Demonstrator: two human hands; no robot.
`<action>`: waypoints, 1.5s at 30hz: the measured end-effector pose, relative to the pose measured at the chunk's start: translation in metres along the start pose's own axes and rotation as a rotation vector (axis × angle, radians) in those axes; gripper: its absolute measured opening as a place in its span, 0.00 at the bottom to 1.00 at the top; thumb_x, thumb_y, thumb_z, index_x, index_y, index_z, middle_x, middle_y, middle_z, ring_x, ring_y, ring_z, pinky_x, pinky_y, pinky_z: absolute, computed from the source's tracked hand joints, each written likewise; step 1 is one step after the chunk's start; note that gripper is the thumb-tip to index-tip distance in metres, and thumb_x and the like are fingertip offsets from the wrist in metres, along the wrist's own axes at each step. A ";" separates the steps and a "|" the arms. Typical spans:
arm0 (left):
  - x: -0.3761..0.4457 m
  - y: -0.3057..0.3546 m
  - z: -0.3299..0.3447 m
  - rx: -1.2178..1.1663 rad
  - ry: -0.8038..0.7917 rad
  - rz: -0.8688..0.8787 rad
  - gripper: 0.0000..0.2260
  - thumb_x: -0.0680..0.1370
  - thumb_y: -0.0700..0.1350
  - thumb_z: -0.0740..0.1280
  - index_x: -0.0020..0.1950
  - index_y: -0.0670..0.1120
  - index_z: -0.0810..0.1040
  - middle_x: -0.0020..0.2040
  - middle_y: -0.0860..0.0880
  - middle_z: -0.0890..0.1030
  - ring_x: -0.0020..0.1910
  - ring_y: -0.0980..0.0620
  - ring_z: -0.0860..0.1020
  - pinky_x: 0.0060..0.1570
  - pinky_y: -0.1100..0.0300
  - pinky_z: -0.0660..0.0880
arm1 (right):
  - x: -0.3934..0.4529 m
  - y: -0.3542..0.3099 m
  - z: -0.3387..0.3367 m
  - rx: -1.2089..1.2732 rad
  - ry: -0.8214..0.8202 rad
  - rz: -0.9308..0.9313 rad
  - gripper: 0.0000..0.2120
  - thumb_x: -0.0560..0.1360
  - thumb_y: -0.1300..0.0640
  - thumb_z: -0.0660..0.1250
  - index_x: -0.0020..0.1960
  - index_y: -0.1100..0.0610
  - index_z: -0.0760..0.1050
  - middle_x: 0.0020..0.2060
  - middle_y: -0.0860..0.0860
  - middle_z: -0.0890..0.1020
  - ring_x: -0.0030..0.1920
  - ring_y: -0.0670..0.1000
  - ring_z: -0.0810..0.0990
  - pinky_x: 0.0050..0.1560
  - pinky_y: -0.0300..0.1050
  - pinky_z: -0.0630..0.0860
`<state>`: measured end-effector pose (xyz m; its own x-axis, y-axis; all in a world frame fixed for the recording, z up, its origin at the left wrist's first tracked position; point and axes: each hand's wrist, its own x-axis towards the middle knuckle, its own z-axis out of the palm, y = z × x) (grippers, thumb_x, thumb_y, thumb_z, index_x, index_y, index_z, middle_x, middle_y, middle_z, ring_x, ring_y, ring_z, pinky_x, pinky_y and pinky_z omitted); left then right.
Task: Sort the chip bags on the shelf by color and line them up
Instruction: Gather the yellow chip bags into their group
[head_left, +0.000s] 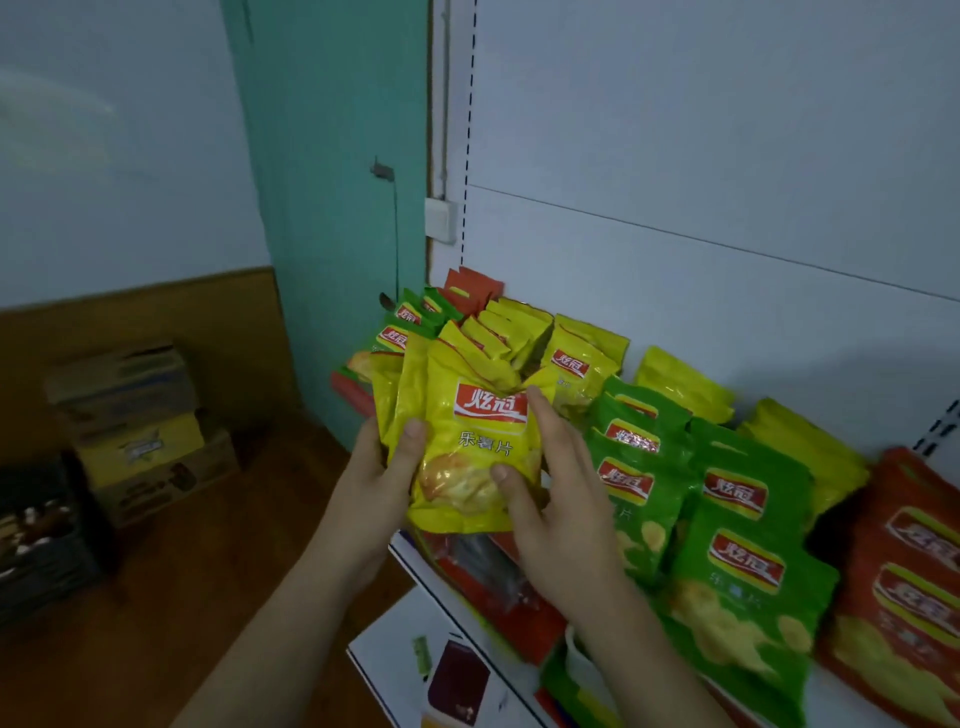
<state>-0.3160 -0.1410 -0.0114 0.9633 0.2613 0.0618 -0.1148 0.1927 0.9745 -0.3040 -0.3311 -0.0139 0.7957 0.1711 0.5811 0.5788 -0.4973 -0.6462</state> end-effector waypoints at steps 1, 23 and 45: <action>0.010 -0.001 -0.003 0.013 -0.027 -0.003 0.28 0.75 0.66 0.68 0.73 0.59 0.73 0.64 0.55 0.84 0.60 0.52 0.85 0.60 0.45 0.82 | 0.004 0.001 0.004 -0.011 0.016 0.012 0.34 0.85 0.50 0.67 0.82 0.31 0.53 0.76 0.40 0.68 0.74 0.36 0.67 0.67 0.29 0.67; 0.207 -0.005 -0.013 0.009 -0.185 -0.054 0.18 0.80 0.54 0.72 0.69 0.58 0.77 0.60 0.54 0.86 0.55 0.47 0.87 0.42 0.43 0.85 | 0.146 0.126 0.064 -0.854 0.290 0.375 0.33 0.73 0.57 0.75 0.76 0.60 0.71 0.68 0.66 0.73 0.57 0.70 0.80 0.59 0.64 0.79; 0.258 -0.007 -0.027 0.078 -0.506 -0.035 0.18 0.79 0.57 0.71 0.68 0.56 0.77 0.58 0.55 0.84 0.47 0.59 0.86 0.34 0.58 0.84 | 0.143 0.121 0.082 -1.217 0.307 0.457 0.27 0.80 0.50 0.63 0.76 0.60 0.71 0.74 0.67 0.72 0.77 0.70 0.66 0.75 0.67 0.68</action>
<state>-0.0733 -0.0491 -0.0080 0.9654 -0.2380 0.1062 -0.0801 0.1171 0.9899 -0.1051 -0.2970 -0.0494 0.7087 -0.3300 0.6235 -0.3816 -0.9227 -0.0547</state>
